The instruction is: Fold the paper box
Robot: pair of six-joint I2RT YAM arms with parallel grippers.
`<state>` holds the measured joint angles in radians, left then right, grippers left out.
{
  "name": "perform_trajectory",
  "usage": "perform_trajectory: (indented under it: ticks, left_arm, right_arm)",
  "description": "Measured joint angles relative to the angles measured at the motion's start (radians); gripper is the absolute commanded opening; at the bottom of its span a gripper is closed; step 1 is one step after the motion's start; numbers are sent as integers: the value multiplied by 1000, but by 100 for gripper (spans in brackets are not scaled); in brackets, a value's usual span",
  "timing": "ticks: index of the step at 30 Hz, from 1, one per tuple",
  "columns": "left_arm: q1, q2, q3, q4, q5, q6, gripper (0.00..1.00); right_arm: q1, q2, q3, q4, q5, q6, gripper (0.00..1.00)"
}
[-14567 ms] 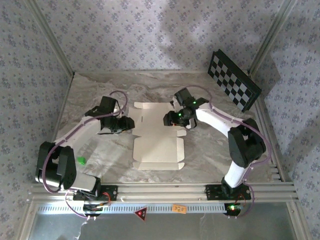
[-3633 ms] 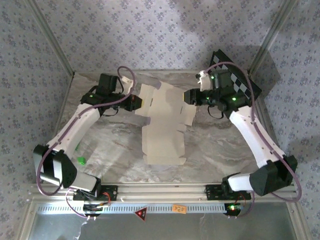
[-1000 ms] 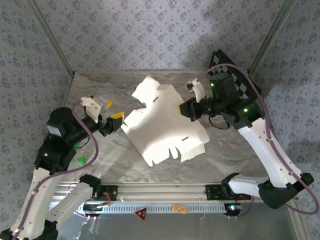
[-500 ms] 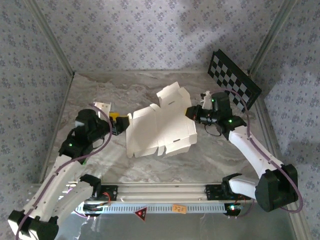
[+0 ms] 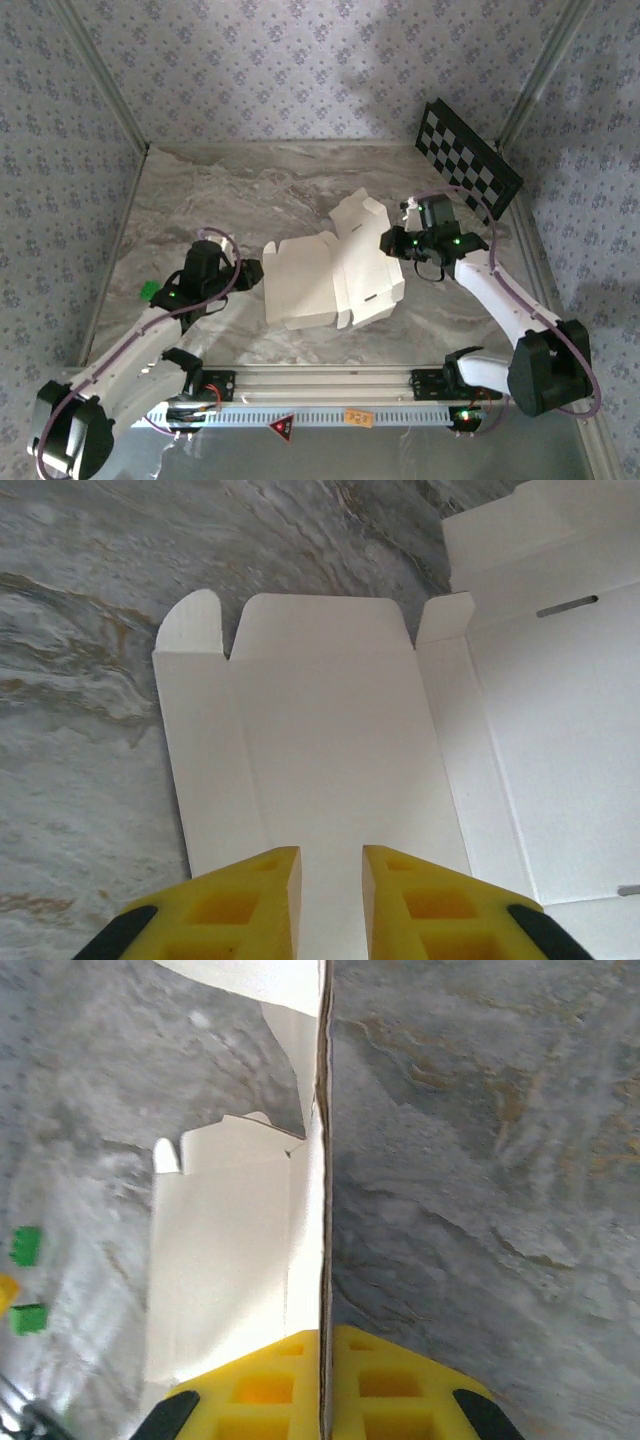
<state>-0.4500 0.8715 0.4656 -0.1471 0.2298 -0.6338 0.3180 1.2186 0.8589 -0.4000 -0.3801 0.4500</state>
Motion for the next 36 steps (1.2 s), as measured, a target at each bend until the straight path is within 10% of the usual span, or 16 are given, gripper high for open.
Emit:
perform_trajectory:
  ticks: [19, 36]
  left_arm:
    - [-136, 364, 0, 210, 9, -68, 13]
    - [-166, 480, -5, 264, 9, -85, 12]
  right_arm:
    - [277, 184, 260, -227, 419, -122, 0]
    - [404, 333, 399, -293, 542, -172, 0]
